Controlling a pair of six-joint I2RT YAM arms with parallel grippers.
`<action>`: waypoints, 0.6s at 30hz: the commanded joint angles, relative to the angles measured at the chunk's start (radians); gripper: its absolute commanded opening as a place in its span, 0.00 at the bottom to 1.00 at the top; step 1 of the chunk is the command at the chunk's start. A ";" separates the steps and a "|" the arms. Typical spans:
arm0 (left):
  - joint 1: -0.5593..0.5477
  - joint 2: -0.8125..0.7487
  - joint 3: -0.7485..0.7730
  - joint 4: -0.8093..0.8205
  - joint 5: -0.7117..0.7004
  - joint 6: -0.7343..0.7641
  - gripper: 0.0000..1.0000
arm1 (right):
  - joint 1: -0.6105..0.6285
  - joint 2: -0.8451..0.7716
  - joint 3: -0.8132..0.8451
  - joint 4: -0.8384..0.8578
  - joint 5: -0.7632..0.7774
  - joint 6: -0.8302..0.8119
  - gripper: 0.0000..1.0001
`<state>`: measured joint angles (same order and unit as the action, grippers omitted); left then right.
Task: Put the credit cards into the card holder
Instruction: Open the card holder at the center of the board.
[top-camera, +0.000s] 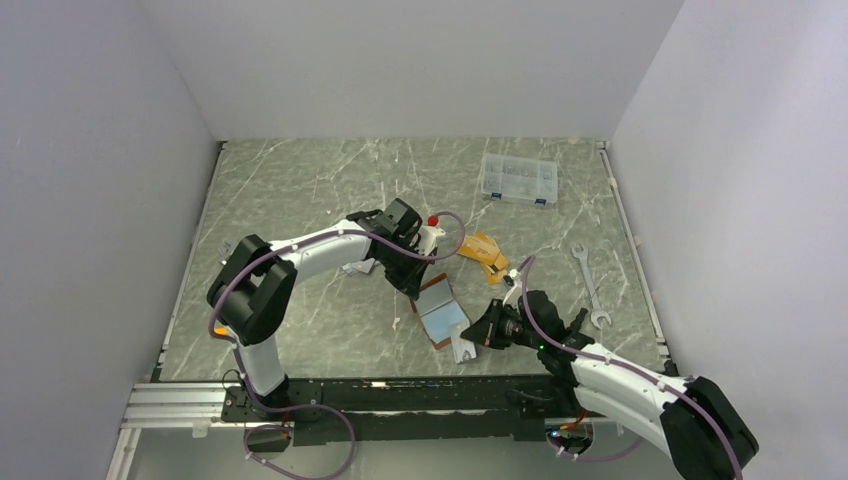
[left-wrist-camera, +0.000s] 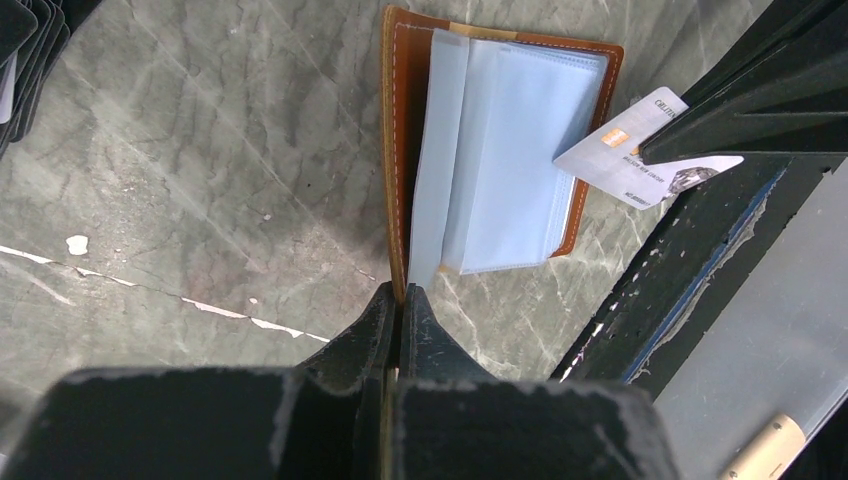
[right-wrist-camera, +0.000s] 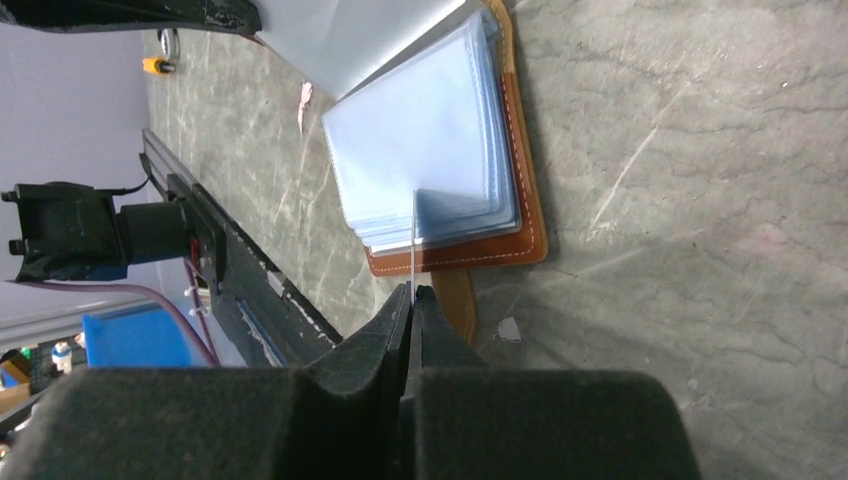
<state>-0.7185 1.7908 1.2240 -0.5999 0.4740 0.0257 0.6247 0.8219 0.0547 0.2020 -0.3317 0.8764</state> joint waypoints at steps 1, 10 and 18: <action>0.006 -0.004 0.033 -0.008 0.019 0.013 0.00 | -0.004 -0.033 0.008 -0.061 -0.034 -0.003 0.00; 0.007 -0.026 0.008 0.012 0.015 0.012 0.00 | -0.003 -0.007 -0.014 0.006 -0.044 0.014 0.00; 0.007 -0.033 -0.001 0.022 0.018 0.006 0.00 | -0.004 0.048 0.003 0.038 -0.045 0.006 0.00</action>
<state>-0.7151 1.7912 1.2232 -0.5987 0.4740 0.0254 0.6228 0.8463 0.0486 0.2035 -0.3702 0.8829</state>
